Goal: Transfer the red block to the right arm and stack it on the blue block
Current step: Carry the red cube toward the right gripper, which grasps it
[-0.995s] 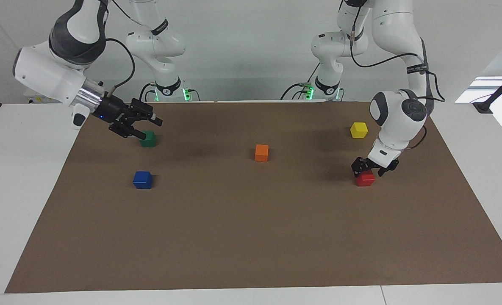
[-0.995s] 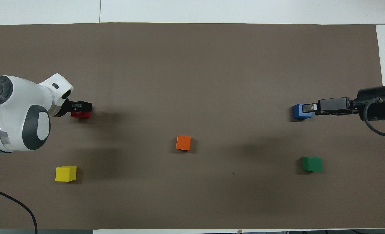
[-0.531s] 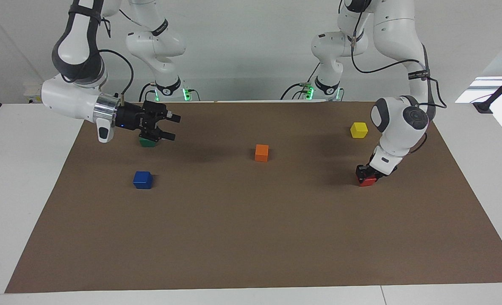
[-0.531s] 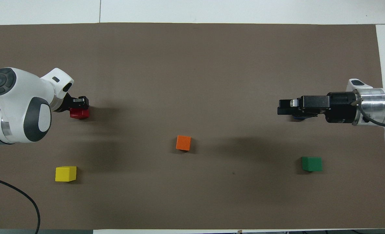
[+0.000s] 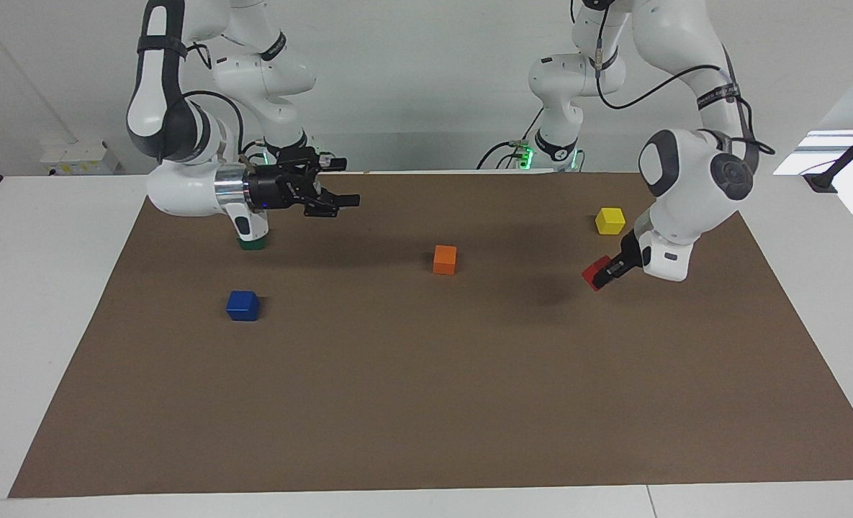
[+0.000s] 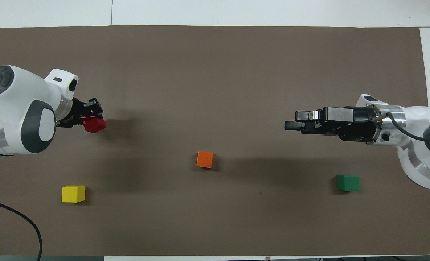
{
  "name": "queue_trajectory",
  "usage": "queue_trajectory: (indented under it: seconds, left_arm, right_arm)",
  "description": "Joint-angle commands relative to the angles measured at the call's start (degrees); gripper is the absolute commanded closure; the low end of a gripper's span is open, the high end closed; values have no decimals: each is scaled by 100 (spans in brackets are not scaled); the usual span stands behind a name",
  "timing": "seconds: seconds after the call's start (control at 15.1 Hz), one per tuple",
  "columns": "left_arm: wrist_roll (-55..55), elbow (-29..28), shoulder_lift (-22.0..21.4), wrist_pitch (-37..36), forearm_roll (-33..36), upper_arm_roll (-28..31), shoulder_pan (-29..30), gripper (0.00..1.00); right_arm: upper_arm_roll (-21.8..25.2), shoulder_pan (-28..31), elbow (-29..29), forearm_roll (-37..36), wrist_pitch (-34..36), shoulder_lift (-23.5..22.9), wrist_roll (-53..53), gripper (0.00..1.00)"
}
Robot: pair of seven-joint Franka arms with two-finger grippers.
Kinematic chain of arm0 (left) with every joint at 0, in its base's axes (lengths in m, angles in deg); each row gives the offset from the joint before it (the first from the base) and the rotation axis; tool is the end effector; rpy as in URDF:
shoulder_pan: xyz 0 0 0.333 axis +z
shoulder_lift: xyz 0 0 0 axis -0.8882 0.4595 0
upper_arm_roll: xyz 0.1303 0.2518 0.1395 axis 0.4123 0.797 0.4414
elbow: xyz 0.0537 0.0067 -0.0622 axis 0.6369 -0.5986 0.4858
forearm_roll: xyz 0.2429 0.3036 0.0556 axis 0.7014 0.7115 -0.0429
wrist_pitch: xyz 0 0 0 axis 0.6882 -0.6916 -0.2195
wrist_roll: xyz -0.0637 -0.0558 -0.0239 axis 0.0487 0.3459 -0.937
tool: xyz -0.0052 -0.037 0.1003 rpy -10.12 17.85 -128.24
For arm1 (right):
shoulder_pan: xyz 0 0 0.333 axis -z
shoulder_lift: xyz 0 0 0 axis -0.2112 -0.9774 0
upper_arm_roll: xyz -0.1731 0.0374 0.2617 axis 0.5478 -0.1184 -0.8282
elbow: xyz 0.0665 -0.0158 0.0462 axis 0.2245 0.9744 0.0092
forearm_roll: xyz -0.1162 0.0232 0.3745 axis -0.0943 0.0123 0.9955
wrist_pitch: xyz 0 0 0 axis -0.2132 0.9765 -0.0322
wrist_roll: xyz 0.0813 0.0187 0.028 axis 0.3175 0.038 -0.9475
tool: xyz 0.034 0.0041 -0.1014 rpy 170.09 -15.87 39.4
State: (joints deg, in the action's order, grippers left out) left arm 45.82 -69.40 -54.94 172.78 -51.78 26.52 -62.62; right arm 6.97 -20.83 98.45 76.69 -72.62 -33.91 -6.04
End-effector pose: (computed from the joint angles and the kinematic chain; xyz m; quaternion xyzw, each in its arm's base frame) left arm 0.5815 -0.0760 0.4506 0.9533 0.2744 -0.1132 0.0552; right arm 0.5152 0.1167 0.4550 -0.6271 0.0488 0.0143 0.7773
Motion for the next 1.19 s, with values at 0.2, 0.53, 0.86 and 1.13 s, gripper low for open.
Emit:
queue_trajectory:
  seconds: [0.2, 0.53, 0.86, 1.13]
  left_arm:
    - [2245, 436, -781, -1235, -1337, -51, -168, 100]
    - [5757, 551, -949, -378, -1855, -710, -433, 100]
    - [7310, 446, -957, 171, -2683, -746, -722, 100]
    - [7962, -27, -1150, 791, -2675, -746, -1354, 100]
  right_arm:
    - [9, -50, 78, 847, 1484, -834, -776, 0]
    - [9, -620, 87, 1891, 2399, -1476, -1137, 0]
    - [0, -1245, 25, 2710, 3268, -2328, -1690, 0]
    - [-316, -1281, -133, 2965, 3753, -2882, -1962, 0]
